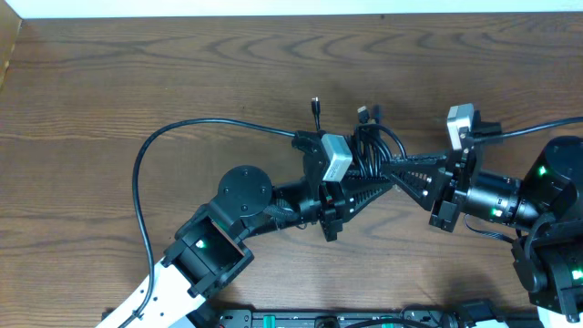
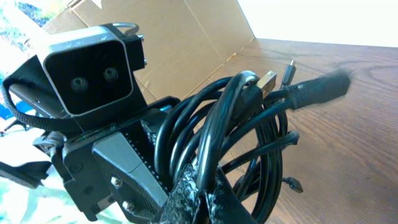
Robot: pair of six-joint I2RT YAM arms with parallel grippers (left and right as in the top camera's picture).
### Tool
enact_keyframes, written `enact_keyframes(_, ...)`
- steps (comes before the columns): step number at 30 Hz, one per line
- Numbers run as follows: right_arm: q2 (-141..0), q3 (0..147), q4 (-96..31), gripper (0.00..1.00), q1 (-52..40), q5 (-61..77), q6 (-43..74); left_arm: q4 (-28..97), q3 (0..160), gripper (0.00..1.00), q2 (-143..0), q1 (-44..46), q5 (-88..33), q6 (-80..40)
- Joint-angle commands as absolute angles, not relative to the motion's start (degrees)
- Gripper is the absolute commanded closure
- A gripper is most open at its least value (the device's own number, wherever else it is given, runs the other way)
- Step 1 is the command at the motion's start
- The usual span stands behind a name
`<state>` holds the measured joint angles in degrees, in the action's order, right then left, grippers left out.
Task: Untangle cables
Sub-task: 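Hold the bundle with both grippers and pull slightly apart, then open the left gripper and release the cables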
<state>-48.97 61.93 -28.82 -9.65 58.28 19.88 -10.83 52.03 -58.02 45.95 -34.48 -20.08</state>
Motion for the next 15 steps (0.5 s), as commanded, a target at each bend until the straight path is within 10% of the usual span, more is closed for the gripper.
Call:
enact_keyframes(1, -49.9, 62.1, -29.1, 0.99, -9.8, 57.4, 19.0, -13.5, 53.1, 0.92, -57.2, 46.4, -39.7, -16.4)
enact_keyframes(6, -49.9, 62.1, -29.2, 0.99, -9.8, 60.6, 15.6, -13.4, 53.1, 0.92, -57.2, 46.4, -39.6, -16.1)
enact_keyframes(15, -49.8, 62.1, -29.5, 0.99, -9.7, 56.9, 15.6, -13.1, 53.1, 0.40, -57.2, 46.3, -38.3, -16.1)
